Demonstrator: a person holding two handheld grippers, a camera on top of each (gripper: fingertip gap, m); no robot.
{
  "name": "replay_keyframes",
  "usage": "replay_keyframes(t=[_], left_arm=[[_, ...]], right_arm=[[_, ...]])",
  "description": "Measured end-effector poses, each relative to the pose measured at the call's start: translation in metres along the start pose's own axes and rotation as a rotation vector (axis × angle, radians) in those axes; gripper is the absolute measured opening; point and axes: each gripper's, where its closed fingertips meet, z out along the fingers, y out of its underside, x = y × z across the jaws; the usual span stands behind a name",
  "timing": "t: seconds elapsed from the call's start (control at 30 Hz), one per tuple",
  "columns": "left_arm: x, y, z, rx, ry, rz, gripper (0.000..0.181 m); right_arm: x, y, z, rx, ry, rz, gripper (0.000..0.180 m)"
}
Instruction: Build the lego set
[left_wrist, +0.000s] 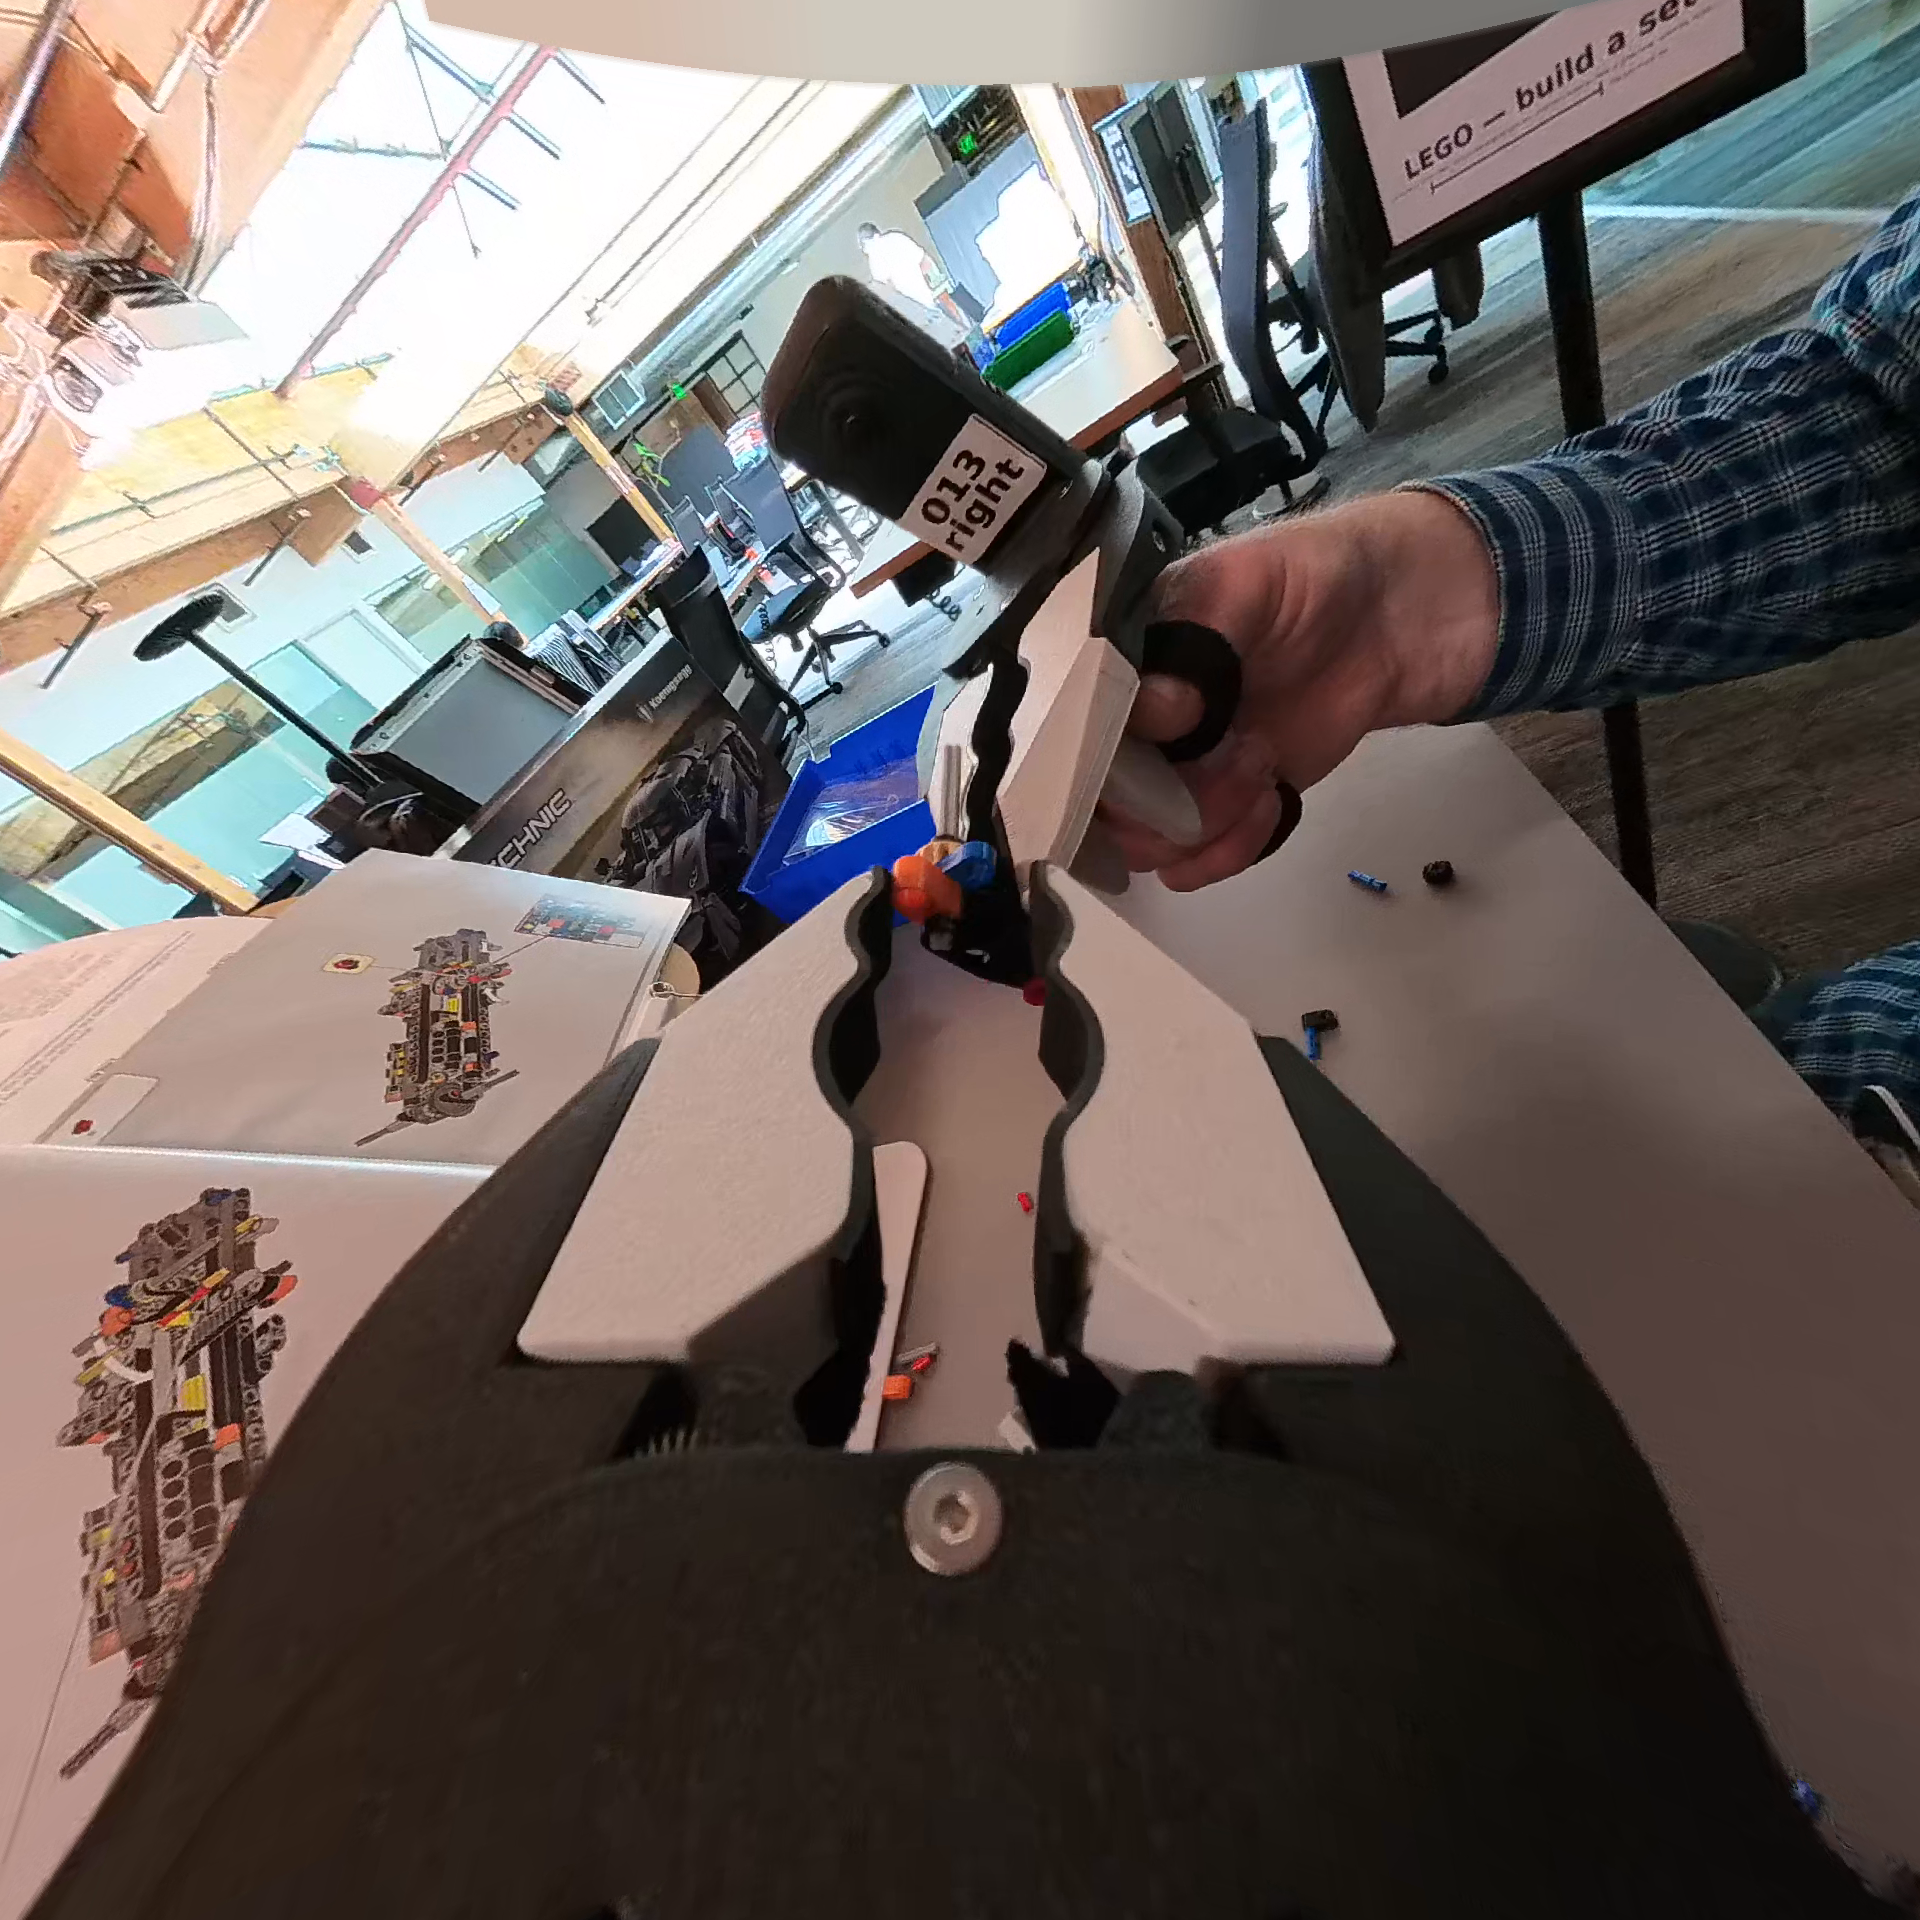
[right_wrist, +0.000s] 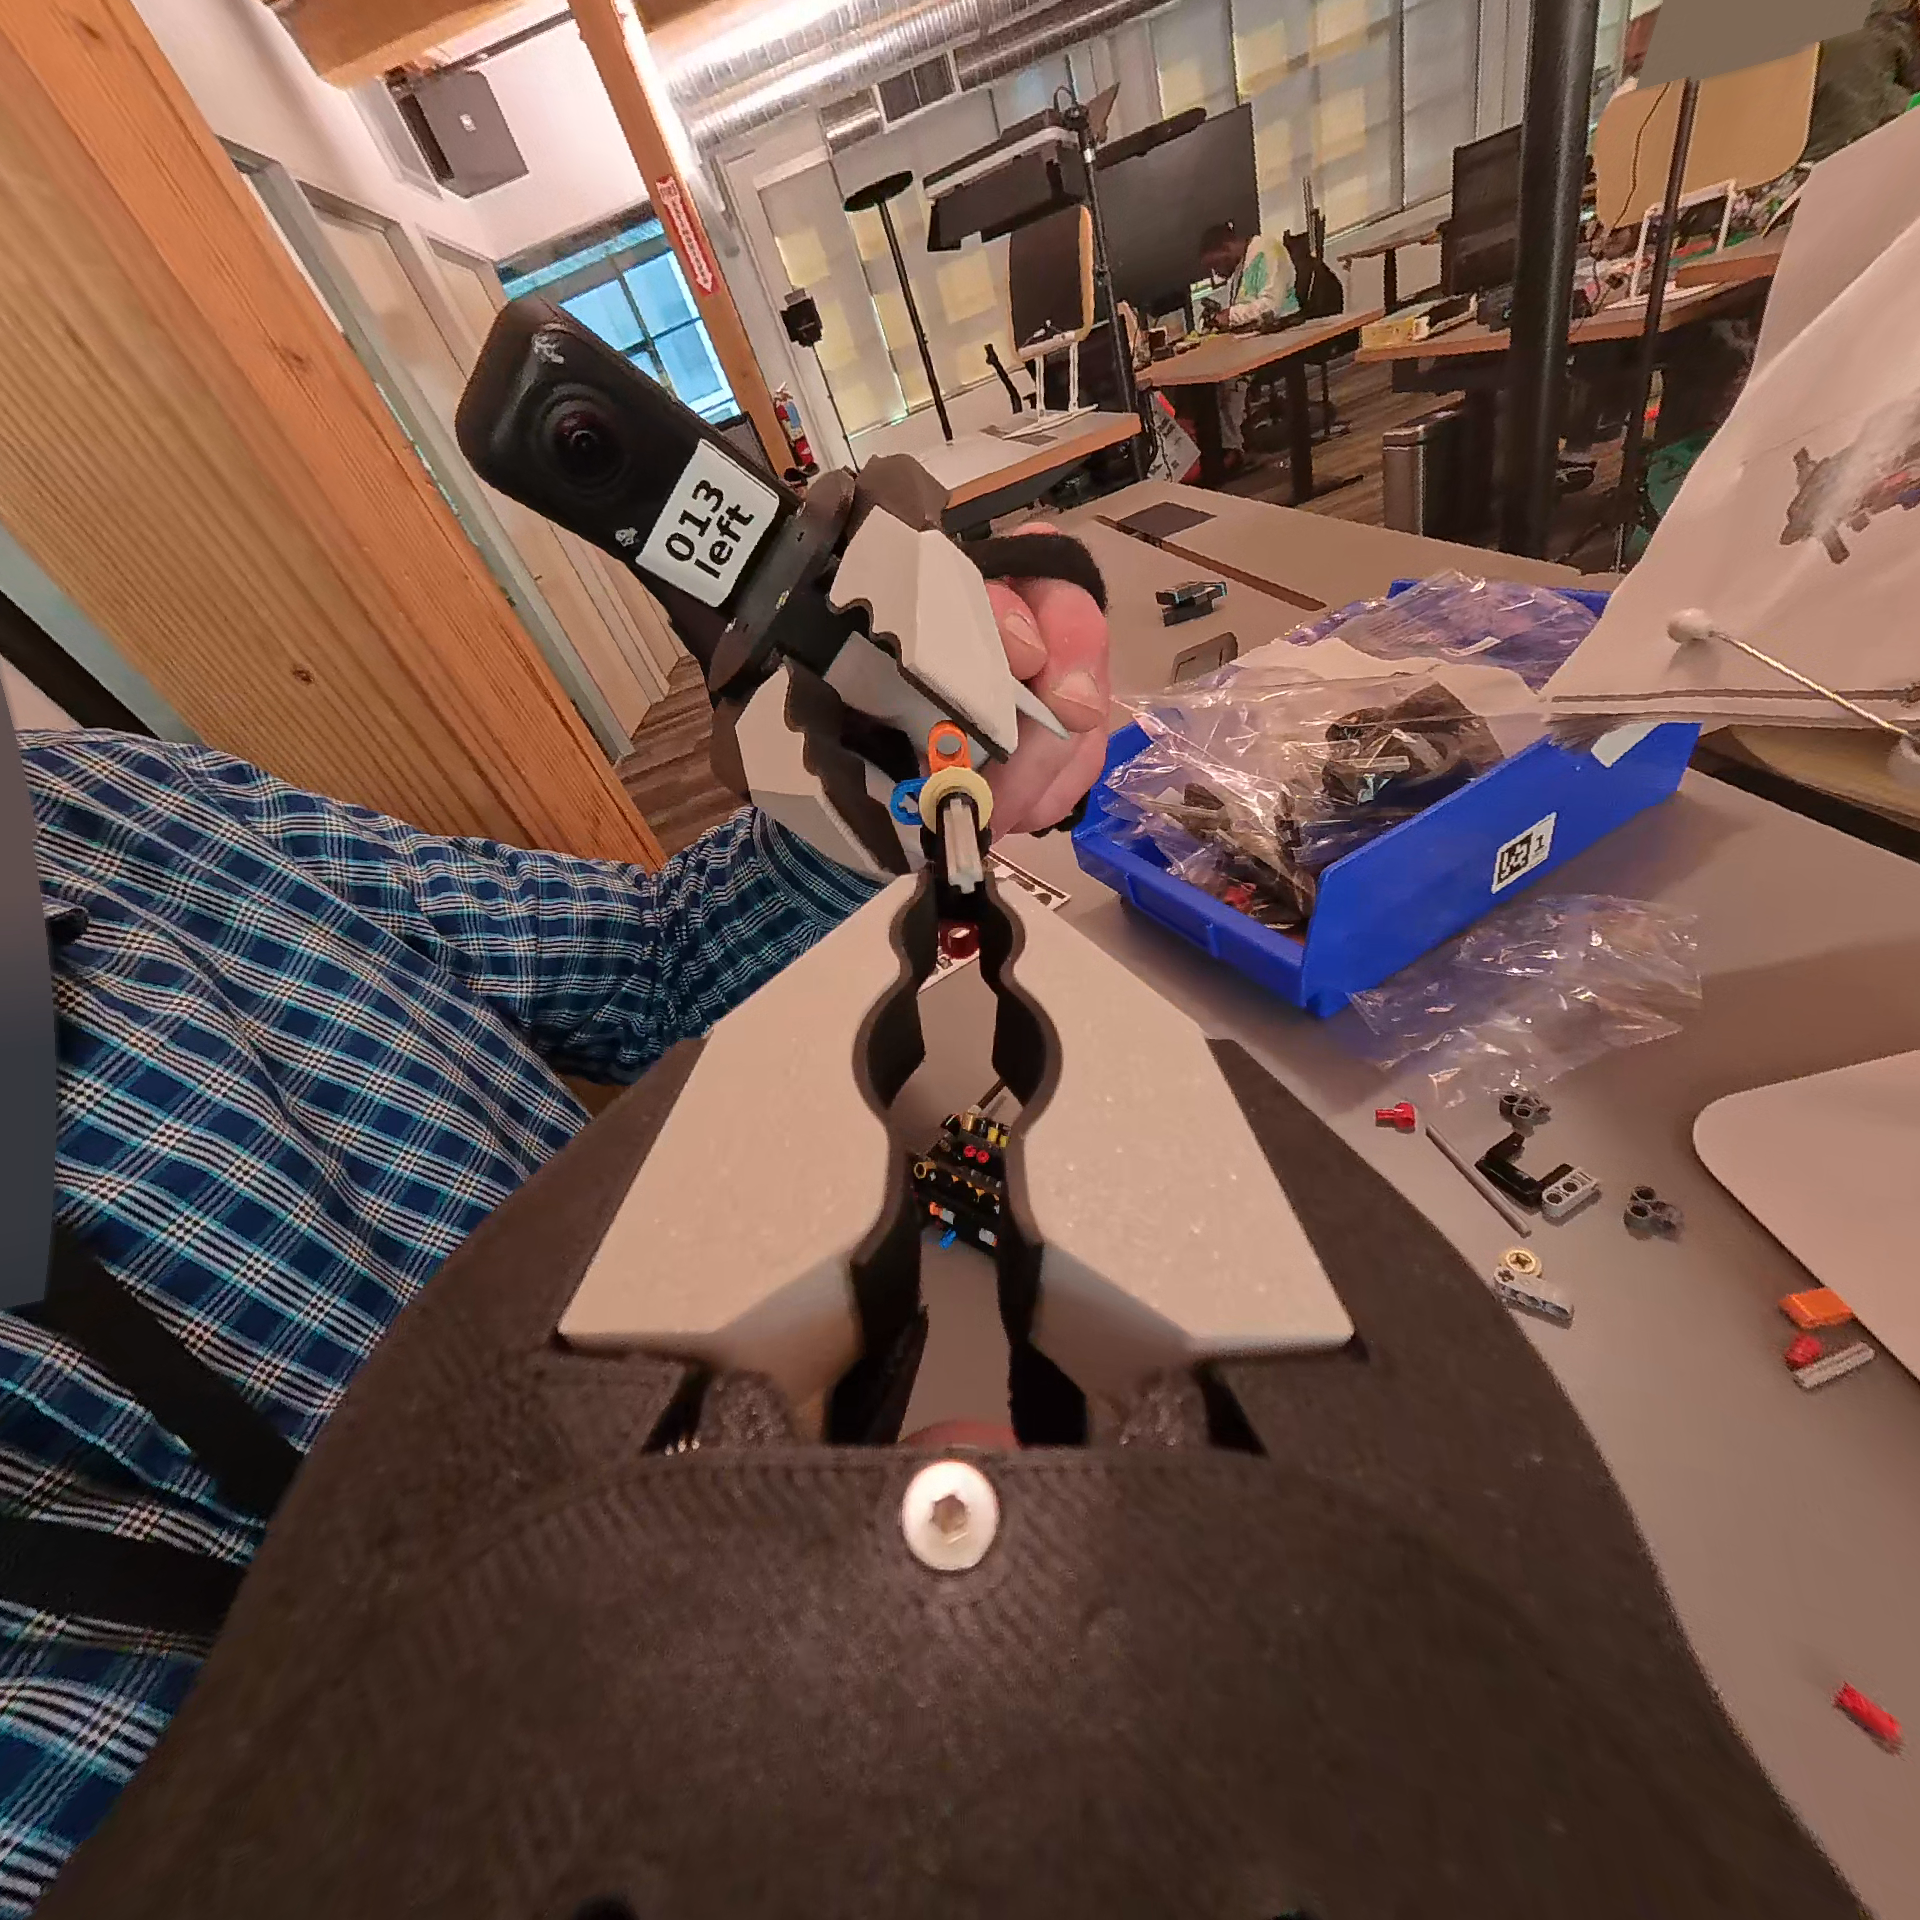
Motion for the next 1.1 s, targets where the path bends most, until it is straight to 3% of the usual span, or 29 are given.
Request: replay_keyframes(t=[0.7,1.1], left_arm=[[0.0002,0.0024,-0.0054,-0.065,-0.007,0.090,0.030],[-0.0027,0.0018,-0.0053,-0.075,-0.079,0.157,0.017]], right_arm=[[0.0046,0.0009,0.0030,0.006,0.027,0.019,0.004],[0.0057,0.0034,0.0035,0.007,0.041,0.048,0.005]])
